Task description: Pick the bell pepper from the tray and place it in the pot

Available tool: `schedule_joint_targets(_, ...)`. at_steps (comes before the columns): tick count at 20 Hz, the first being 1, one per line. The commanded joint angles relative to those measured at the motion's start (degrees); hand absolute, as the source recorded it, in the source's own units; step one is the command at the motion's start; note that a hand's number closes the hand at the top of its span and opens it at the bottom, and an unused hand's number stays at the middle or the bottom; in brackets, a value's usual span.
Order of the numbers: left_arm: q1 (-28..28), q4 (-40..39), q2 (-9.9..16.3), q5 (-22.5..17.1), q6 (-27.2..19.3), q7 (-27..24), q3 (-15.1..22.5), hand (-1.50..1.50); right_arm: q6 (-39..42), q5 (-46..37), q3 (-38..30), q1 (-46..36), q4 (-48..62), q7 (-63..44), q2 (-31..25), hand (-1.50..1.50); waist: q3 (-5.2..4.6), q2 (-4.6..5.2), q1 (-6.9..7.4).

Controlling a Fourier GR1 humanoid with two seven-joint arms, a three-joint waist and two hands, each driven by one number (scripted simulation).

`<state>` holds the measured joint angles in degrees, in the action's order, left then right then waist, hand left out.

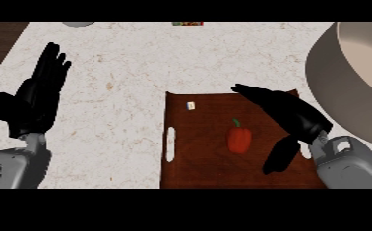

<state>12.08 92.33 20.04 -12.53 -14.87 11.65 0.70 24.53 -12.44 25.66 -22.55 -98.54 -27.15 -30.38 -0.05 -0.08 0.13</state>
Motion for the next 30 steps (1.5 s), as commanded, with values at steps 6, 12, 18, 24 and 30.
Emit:
schedule_joint_targets(6, -0.83, 2.18, -2.62, 2.75, 0.81, 1.5, -1.82, 0.0, 3.83, -8.42, 0.0, 2.68, 2.12, -2.8, 8.74, -1.5, 0.05, 0.05, 0.04)
schedule_joint_targets(12, 2.11, 2.23, -2.23, 2.87, 2.01, 4.83, -3.53, 0.0, 5.19, -14.12, -1.34, 1.82, 5.5, -3.88, 10.26, -1.5, 0.06, 0.06, -0.03)
schedule_joint_targets(18, -0.33, 4.51, -4.01, 5.24, 2.57, 4.58, -4.22, 0.0, 4.66, -19.48, -2.71, 4.39, 7.95, 1.74, 13.73, -1.5, 0.06, 0.05, -0.01)
schedule_joint_targets(24, 0.49, 0.06, -5.49, 5.99, 4.88, 0.85, -4.91, 0.0, -0.57, -27.71, -1.46, 6.02, 15.02, 7.49, 16.1, -1.5, 0.06, 0.11, 0.02)
schedule_joint_targets(30, 2.25, -1.66, -6.05, 6.33, 5.78, 1.14, -6.84, 0.0, 2.39, -29.65, -3.0, 8.7, 11.56, 3.43, 18.51, -1.5, 0.05, 0.06, -0.24)
